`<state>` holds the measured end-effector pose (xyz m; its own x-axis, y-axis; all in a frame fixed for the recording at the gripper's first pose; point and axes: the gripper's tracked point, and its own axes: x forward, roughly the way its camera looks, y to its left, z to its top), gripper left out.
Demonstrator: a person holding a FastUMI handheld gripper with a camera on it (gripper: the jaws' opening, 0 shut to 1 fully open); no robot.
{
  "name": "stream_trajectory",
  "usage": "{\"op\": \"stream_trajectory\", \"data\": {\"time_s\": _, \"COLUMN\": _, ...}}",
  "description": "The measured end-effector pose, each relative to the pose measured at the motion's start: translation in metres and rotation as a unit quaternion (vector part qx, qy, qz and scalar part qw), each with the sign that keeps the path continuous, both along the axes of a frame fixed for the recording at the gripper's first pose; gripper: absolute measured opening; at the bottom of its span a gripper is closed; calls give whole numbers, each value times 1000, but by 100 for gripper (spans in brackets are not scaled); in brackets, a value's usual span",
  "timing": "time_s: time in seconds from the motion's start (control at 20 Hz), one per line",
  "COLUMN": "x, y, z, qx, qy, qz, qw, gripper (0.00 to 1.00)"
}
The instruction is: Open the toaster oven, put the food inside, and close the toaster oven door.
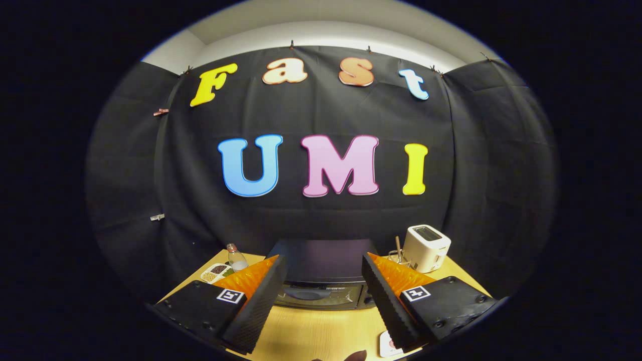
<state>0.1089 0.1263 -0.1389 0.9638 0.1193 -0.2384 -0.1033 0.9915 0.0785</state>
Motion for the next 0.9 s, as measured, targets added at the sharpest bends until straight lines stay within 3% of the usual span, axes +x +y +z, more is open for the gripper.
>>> {"op": "stream_trajectory", "data": {"time_s": 0.5, "x": 71, "y": 50, "z": -127, "qx": -2, "qy": 124, "qz": 10, "qw": 992, "gripper": 98}}
{"op": "stream_trajectory", "data": {"time_s": 0.9, "x": 95, "y": 49, "z": -177, "qx": -23, "qy": 167, "qz": -13, "qw": 986, "gripper": 99}}
